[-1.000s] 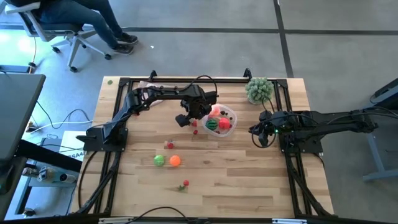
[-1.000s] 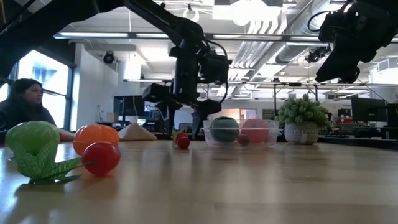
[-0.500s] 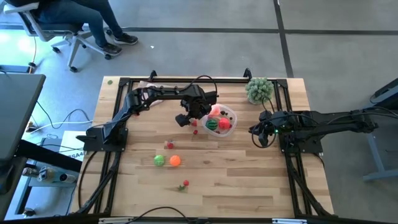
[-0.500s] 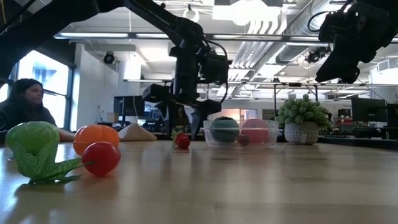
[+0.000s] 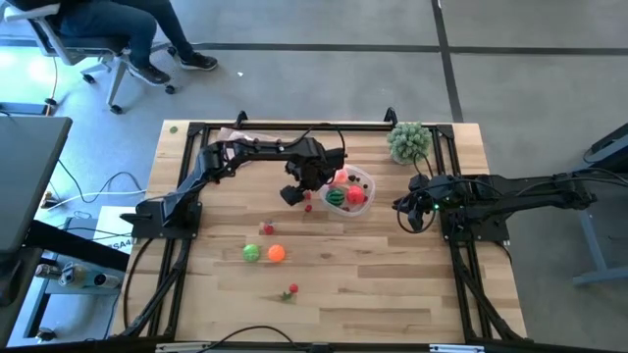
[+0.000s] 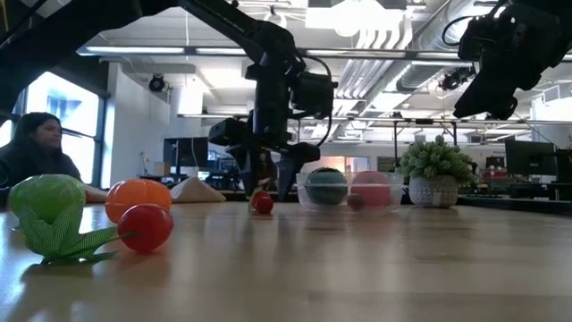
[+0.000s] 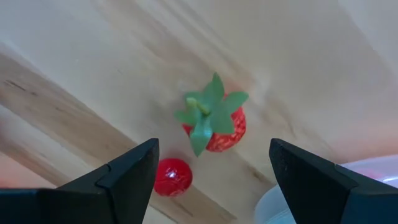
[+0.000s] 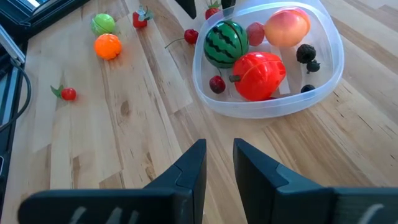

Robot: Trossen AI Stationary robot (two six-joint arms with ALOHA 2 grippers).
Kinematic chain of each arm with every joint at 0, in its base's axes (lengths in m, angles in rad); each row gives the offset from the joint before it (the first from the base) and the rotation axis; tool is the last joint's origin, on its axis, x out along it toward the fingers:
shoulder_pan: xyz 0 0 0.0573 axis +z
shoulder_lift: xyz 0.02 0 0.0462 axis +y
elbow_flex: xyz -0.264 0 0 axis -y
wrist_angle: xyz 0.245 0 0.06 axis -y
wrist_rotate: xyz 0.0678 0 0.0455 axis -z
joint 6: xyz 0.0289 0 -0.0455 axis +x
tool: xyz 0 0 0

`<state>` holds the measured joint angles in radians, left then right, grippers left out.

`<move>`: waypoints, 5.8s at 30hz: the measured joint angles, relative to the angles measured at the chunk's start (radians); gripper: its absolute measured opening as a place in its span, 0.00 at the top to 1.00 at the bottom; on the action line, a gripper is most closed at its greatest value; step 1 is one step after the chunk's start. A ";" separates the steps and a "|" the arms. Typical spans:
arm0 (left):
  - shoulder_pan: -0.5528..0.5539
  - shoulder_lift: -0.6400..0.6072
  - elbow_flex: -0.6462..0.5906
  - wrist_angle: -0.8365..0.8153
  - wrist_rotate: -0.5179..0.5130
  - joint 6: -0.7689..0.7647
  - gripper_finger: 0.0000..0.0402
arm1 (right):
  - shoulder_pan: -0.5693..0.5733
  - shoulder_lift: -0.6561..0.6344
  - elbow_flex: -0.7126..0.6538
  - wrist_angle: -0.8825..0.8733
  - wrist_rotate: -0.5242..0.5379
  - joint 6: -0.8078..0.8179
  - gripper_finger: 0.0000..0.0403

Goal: Pick and placing Produce into tupperware
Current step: Put the strawberry into the transparent bin

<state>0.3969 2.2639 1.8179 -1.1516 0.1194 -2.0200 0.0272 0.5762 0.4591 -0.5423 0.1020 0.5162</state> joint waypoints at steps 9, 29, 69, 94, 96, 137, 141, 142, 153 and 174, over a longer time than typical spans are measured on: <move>0.002 0.000 0.000 -0.045 -0.049 -0.023 0.27 | 0.000 0.000 0.000 0.000 0.026 0.000 0.82; -0.006 0.000 0.000 -0.038 -0.069 -0.054 0.42 | 0.000 -0.001 0.000 0.000 0.035 0.000 0.82; -0.031 0.000 0.000 -0.028 -0.063 -0.166 0.42 | 0.000 -0.006 0.000 0.000 -0.006 0.000 0.82; -0.031 0.002 -0.064 -0.028 0.009 -0.090 0.62 | 0.000 -0.006 0.000 0.000 -0.005 0.000 0.82; -0.031 0.002 -0.065 -0.022 0.011 -0.077 0.62 | 0.000 -0.006 0.000 0.000 -0.005 0.000 0.82; -0.037 0.000 -0.065 0.009 -0.071 -0.022 0.63 | 0.000 -0.006 0.000 0.000 -0.004 0.000 0.82; -0.038 0.000 -0.065 0.007 -0.078 0.001 0.67 | 0.000 -0.006 0.000 0.000 -0.004 0.000 0.82; -0.037 0.000 -0.065 0.007 -0.078 0.007 0.68 | 0.000 -0.006 0.000 0.000 -0.004 0.000 0.82; -0.037 0.001 0.135 -0.099 -0.136 0.070 0.64 | 0.000 -0.006 0.000 0.000 -0.004 0.000 0.82; -0.056 0.087 0.327 0.087 -0.153 0.312 0.65 | 0.000 -0.006 0.000 0.001 -0.004 0.000 0.82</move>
<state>0.3413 2.3509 2.1446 -1.0647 -0.0339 -1.7076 0.0269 0.5701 0.4595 -0.5413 0.0978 0.5159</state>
